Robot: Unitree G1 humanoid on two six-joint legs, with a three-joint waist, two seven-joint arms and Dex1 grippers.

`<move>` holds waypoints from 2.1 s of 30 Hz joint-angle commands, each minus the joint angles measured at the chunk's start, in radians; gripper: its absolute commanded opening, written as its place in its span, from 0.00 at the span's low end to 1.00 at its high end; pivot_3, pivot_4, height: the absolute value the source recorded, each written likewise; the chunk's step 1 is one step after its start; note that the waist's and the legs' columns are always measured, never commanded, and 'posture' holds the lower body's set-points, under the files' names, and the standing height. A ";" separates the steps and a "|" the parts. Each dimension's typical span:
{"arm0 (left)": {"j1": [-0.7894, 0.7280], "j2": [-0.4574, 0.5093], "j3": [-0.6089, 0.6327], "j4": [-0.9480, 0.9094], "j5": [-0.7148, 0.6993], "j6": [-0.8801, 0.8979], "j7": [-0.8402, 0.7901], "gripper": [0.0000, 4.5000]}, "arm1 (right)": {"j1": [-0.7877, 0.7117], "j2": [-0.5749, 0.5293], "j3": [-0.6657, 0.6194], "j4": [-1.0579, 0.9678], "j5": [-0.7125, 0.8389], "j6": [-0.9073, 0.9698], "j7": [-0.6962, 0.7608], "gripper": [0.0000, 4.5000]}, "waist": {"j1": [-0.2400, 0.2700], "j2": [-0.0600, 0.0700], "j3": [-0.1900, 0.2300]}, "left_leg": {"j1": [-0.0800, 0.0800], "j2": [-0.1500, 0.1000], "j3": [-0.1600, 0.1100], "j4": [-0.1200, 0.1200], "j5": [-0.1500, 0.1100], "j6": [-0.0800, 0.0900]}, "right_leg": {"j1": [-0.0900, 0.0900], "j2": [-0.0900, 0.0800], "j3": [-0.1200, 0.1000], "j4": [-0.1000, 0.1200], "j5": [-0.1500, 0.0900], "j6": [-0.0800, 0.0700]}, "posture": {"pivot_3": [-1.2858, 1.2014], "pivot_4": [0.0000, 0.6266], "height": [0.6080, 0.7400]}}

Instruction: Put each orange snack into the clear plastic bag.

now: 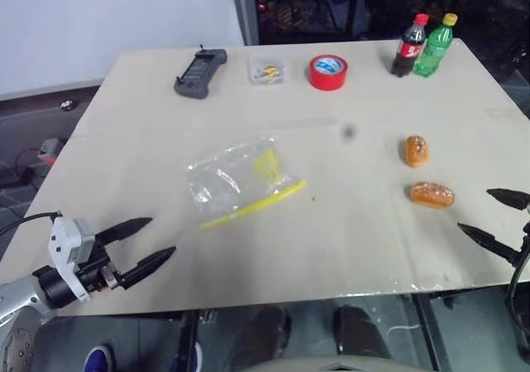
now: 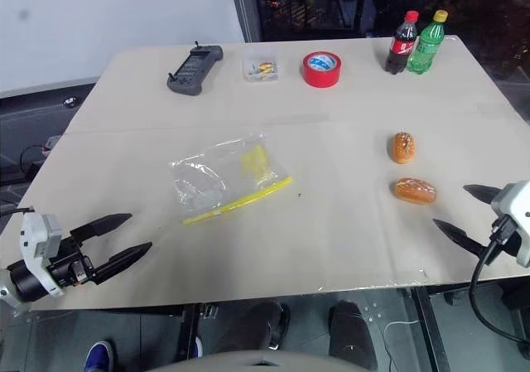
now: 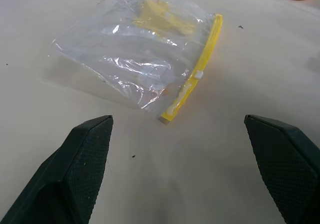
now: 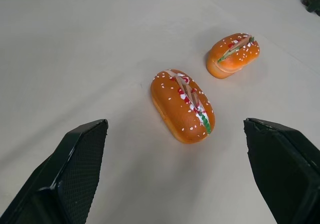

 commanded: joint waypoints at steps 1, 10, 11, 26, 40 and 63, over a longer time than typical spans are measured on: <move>-0.009 0.011 -0.001 -0.024 -0.013 0.015 0.004 0.99 | -0.006 -0.003 -0.026 -0.018 0.010 -0.017 0.000 0.99 | 0.000 0.000 0.000 | 0.000 0.000 0.000 0.000 0.000 0.000 | 0.000 0.000 0.000 0.000 0.000 0.000 | 0.52 0.24 1.00; -0.063 -0.008 -0.031 -0.072 -0.004 0.054 0.070 0.99 | -0.058 0.026 0.047 -0.067 0.027 -0.003 -0.048 0.99 | 0.000 0.000 0.000 | 0.000 0.001 0.000 0.000 -0.001 0.000 | 0.000 0.001 0.000 -0.002 0.000 0.000 | 0.52 0.24 1.00; -0.072 -0.011 -0.037 -0.075 0.000 0.052 0.079 0.99 | -0.065 0.029 0.056 -0.074 0.029 -0.003 -0.052 0.99 | 0.000 0.000 0.000 | 0.000 0.001 0.000 0.000 -0.001 0.000 | 0.000 0.001 0.000 -0.002 0.000 0.000 | 0.52 0.24 1.00; -0.122 -0.056 -0.067 -0.098 -0.013 0.094 0.193 0.99 | -0.228 0.081 0.242 -0.132 0.034 0.006 -0.140 0.99 | -0.029 0.008 0.002 | -0.012 -0.029 -0.057 0.007 0.002 0.000 | 0.020 -0.036 -0.062 -0.006 -0.007 -0.001 | 0.52 0.24 1.00; -0.424 0.078 -0.096 0.184 -0.281 0.725 0.337 0.99 | -0.457 0.153 0.545 -0.206 0.095 -0.022 -0.052 0.99 | 0.001 0.011 0.005 | -0.003 -0.024 -0.051 0.003 0.008 -0.006 | 0.013 -0.022 -0.046 0.008 -0.009 0.000 | 0.52 0.24 1.00; -0.994 -0.122 -0.410 0.760 -0.168 0.958 0.049 0.07 | -0.433 0.213 0.638 -0.306 -0.059 -0.031 -0.221 1.00 | -0.003 0.005 0.003 | -0.008 -0.020 -0.039 0.003 0.011 -0.011 | 0.000 -0.016 -0.031 0.012 -0.008 -0.001 | 0.52 0.24 1.00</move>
